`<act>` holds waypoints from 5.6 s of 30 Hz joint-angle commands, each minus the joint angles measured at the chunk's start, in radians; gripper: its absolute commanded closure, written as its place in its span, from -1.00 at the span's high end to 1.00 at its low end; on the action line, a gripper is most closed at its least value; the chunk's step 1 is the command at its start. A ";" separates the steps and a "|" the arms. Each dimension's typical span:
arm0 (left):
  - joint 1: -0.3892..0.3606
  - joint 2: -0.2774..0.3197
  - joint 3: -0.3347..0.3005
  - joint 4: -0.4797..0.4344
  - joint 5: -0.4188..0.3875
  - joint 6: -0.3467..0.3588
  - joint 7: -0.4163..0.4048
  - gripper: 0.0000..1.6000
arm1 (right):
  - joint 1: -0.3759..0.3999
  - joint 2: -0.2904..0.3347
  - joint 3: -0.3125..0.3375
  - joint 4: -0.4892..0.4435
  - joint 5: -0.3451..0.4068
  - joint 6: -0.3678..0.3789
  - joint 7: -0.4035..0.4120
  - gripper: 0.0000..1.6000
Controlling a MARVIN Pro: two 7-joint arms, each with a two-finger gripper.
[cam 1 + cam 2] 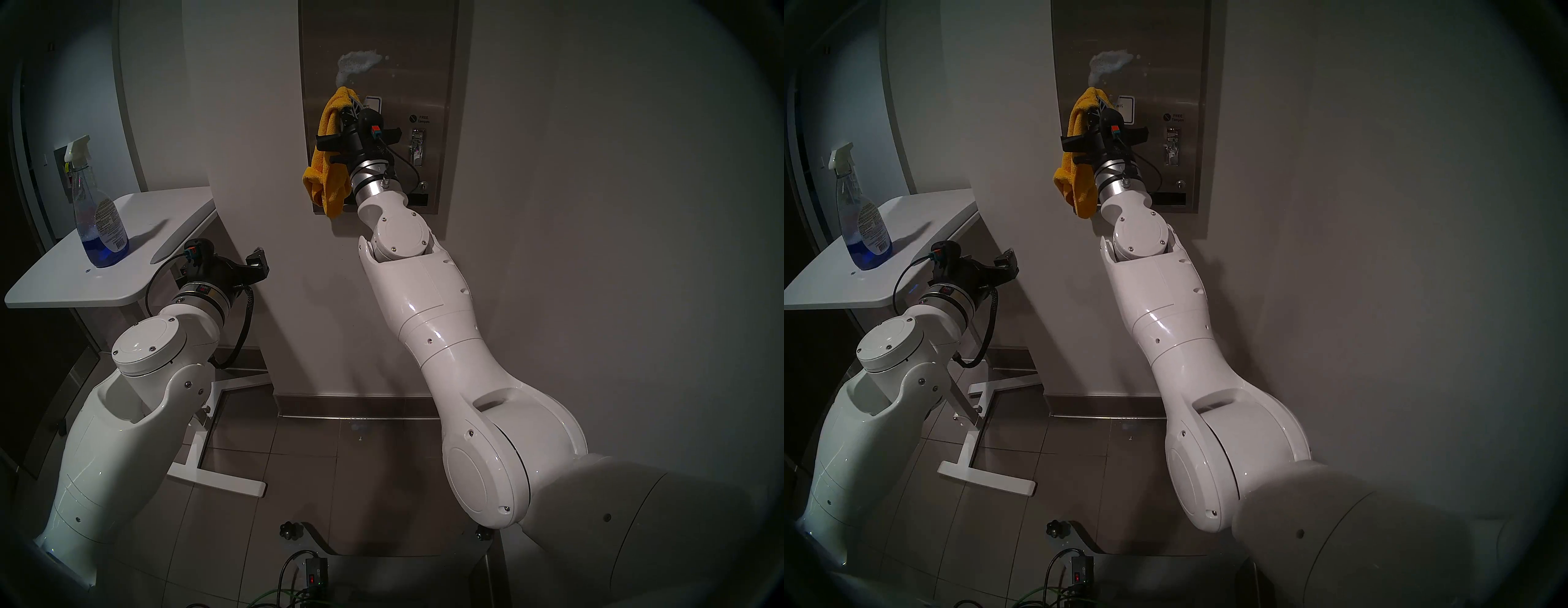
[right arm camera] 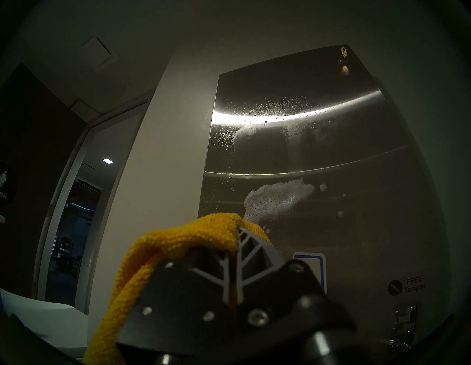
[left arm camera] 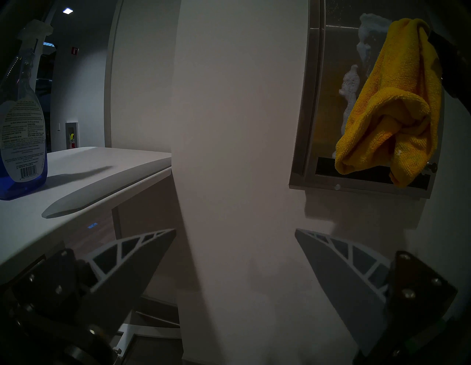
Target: Pick up the cloth and wipe the surface
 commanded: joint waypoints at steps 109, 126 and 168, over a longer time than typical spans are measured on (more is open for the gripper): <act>-0.029 0.033 0.029 -0.009 0.002 -0.007 0.042 1.00 | 0.624 0.133 0.051 0.552 -0.189 0.086 -0.151 -1.00; -0.029 0.036 0.030 -0.009 0.002 -0.007 0.044 1.00 | 0.645 0.072 0.032 0.592 -0.213 0.085 -0.150 -1.00; -0.029 0.044 0.034 -0.009 0.002 -0.007 0.048 1.00 | 0.742 0.079 0.091 0.659 -0.146 0.124 -0.183 -1.00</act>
